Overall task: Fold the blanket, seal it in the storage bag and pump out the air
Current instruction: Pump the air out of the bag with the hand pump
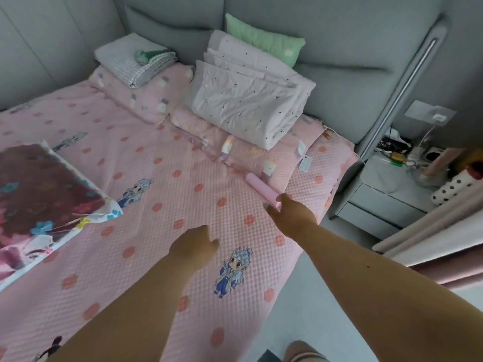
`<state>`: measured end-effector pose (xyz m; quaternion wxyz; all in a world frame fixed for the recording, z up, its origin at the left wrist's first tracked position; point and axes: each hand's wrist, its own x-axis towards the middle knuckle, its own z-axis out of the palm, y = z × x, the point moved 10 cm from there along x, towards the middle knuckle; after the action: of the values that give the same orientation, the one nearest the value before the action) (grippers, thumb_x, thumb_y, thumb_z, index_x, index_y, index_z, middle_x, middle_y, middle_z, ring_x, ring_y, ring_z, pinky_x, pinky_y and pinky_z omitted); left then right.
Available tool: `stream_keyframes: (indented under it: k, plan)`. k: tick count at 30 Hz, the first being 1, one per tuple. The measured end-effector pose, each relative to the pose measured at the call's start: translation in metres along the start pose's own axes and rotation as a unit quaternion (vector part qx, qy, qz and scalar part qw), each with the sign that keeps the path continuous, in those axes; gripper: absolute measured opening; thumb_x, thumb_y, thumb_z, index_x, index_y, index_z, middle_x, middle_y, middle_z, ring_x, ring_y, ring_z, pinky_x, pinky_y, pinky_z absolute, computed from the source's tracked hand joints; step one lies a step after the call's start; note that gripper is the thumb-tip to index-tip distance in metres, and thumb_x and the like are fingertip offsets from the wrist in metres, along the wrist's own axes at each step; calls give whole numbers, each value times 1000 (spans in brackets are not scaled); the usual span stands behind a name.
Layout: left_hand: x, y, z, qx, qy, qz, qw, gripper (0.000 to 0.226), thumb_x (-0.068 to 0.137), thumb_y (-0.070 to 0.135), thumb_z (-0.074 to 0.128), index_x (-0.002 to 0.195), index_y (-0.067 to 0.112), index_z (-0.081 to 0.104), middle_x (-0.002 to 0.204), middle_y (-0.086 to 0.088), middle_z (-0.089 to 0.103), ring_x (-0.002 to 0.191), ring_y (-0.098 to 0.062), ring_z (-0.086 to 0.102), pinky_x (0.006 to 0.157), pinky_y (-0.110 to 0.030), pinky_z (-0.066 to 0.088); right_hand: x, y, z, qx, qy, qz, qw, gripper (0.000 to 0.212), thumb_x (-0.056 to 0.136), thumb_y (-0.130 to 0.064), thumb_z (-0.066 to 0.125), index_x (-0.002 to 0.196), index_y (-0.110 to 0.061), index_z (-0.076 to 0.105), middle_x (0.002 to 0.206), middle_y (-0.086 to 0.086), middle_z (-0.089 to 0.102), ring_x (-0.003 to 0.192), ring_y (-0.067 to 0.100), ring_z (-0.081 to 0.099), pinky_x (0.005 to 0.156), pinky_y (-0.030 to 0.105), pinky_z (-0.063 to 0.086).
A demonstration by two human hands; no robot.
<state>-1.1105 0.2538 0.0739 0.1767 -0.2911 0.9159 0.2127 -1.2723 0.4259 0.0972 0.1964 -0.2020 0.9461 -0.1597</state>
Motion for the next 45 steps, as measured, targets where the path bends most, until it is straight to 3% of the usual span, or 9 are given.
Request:
stream_keyframes:
  k: [8,16,20,24,28,34,37,41,45]
  plan:
    - [90,-7,2,-39,-7,-96,995,41,97,40,44,128,15,50,101,2,65,80,-13,63,71,-29,52,142,13,27,-56,-63,-23,996,48,98,-52,35,125,-14,42,108,10,62,95,30,61,75,37,48]
    - [170,12,40,-97,-27,-200,975,49,98,45,42,137,16,46,131,-5,58,120,-20,54,96,-32,43,274,24,83,-139,-150,-86,975,55,97,-42,44,139,-9,33,118,12,58,108,31,58,80,36,44]
    - [190,13,57,-118,-23,-223,967,48,98,43,44,136,14,47,130,-6,59,119,-20,54,96,-33,44,305,35,123,-147,-174,-69,971,64,94,-36,51,146,-11,24,121,10,58,108,30,59,78,36,46]
    - [197,4,67,-133,-10,-252,959,48,97,43,45,136,14,47,132,-6,58,120,-21,54,98,-34,44,313,41,155,-199,-183,-71,960,76,93,-27,55,151,-5,9,138,14,48,119,31,54,91,40,50]
    - [191,-3,74,-153,2,-272,950,49,98,44,44,137,14,46,137,-5,55,123,-21,52,99,-35,43,305,28,166,-258,-173,-126,942,86,92,-22,54,151,0,-4,145,16,37,122,32,52,93,39,50]
    - [140,-25,70,-223,45,-320,920,48,97,43,47,135,13,49,135,-7,56,121,-22,53,101,-36,44,251,-29,156,-138,-196,-227,944,61,81,-24,66,133,-11,36,115,10,54,102,28,59,76,32,50]
    - [93,-45,62,-297,88,-360,880,49,95,44,50,132,13,51,126,-9,61,112,-23,59,96,-35,46,201,-75,146,-90,-206,-313,923,60,79,-22,71,130,-11,41,114,8,51,97,25,60,72,31,50]
    - [8,-78,59,-357,155,-408,826,53,95,45,51,136,13,47,117,-11,66,108,-24,62,96,-38,48,112,-136,139,-68,-201,-452,866,58,78,-23,71,128,-10,45,115,6,48,94,22,60,72,27,50]
    - [-94,-110,71,-447,243,-442,739,60,93,48,50,142,16,39,119,-11,64,103,-25,65,93,-44,52,4,-183,148,-82,-198,-573,791,58,79,-25,69,130,-12,44,114,6,48,90,20,56,72,27,49]
